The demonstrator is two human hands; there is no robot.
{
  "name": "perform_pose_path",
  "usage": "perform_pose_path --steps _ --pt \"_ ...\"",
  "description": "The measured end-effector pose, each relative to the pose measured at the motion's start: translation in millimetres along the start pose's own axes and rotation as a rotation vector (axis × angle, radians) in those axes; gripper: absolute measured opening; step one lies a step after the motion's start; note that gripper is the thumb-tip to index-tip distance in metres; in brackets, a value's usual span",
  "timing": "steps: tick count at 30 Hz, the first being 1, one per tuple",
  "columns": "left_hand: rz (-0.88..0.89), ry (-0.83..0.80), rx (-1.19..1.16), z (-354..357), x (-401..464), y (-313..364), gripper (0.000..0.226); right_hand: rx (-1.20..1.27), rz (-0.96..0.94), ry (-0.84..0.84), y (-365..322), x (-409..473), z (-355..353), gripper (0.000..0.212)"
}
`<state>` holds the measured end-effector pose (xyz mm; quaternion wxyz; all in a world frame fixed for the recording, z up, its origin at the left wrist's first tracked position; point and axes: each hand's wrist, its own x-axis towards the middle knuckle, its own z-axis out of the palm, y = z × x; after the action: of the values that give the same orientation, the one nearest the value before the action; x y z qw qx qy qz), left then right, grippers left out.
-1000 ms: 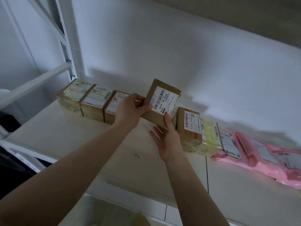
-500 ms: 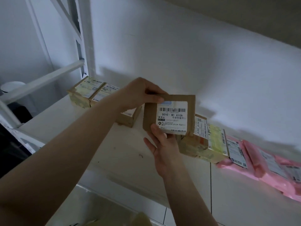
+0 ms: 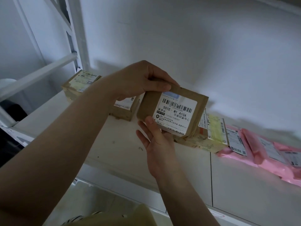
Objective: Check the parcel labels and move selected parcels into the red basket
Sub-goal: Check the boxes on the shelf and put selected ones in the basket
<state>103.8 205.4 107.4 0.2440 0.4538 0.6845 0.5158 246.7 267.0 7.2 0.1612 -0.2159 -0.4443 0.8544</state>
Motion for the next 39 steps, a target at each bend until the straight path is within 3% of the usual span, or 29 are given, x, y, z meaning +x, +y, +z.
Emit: perform_pose_path --steps 5,10,13,17,19,22,27,30,33,39 --pt "0.001 -0.005 -0.001 -1 2 -1 0.022 -0.018 -0.021 -0.012 -1 0 -1 0.069" --pt "-0.011 0.035 0.016 1 4 -9 0.021 -0.042 -0.020 0.018 -3 5 -2 0.056" --pt "-0.039 0.166 0.006 5 5 -19 0.021 -0.059 0.003 0.064 -5 12 -5 0.060" --pt "-0.119 0.393 0.010 12 7 -45 0.015 -0.050 0.059 0.179 -7 29 -13 0.045" --pt "-0.202 0.485 0.021 14 9 -62 0.012 -0.073 0.063 0.259 -9 43 -15 0.052" --pt "-0.304 0.571 0.070 21 11 -84 0.021 -0.159 0.054 0.322 -10 63 -18 0.060" --pt "-0.366 0.657 0.244 21 11 -118 0.039 -0.308 0.097 0.323 -4 92 -23 0.054" --pt "-0.438 0.634 0.561 14 16 -137 0.065 -0.387 0.156 0.343 0 111 -22 0.054" --pt "-0.552 0.492 0.747 7 24 -154 0.089 -0.447 0.209 0.360 5 123 -19 0.057" --pt "-0.546 0.398 0.818 8 24 -173 0.086 -0.511 0.209 0.342 12 133 -15 0.054"
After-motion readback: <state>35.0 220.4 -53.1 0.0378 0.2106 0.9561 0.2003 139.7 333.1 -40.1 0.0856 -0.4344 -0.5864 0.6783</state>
